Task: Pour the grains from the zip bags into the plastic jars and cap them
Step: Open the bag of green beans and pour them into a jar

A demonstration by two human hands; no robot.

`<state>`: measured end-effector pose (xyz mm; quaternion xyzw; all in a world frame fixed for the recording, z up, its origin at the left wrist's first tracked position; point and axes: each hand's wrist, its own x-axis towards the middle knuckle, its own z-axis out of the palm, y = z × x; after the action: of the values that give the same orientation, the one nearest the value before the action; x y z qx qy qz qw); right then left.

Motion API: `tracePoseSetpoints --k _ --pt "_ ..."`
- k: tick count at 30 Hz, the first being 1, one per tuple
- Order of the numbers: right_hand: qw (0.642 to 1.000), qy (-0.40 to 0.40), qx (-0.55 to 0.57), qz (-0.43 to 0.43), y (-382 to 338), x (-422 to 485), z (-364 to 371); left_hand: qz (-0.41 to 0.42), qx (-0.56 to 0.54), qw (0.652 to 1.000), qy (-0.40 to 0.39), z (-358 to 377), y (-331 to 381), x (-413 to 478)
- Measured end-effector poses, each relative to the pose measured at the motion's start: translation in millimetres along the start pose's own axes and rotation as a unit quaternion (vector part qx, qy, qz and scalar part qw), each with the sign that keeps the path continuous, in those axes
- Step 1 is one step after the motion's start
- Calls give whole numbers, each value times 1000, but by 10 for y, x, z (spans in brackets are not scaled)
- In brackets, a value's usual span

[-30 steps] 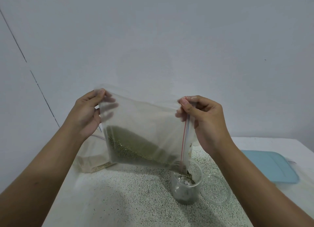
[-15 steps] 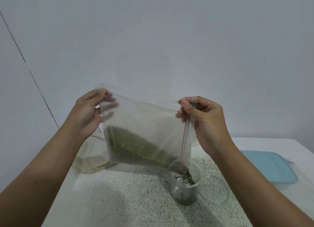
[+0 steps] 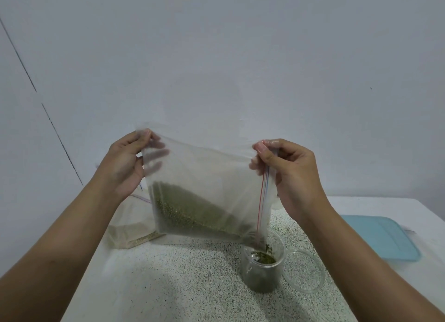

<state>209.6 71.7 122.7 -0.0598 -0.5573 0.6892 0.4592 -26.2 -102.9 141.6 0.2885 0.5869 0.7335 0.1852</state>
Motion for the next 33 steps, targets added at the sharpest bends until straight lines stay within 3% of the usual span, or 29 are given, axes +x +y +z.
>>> tracePoseSetpoints --k 33 --pt "1000 6 -4 -7 -5 32 -14 4 10 1000 -5 20 44 38"
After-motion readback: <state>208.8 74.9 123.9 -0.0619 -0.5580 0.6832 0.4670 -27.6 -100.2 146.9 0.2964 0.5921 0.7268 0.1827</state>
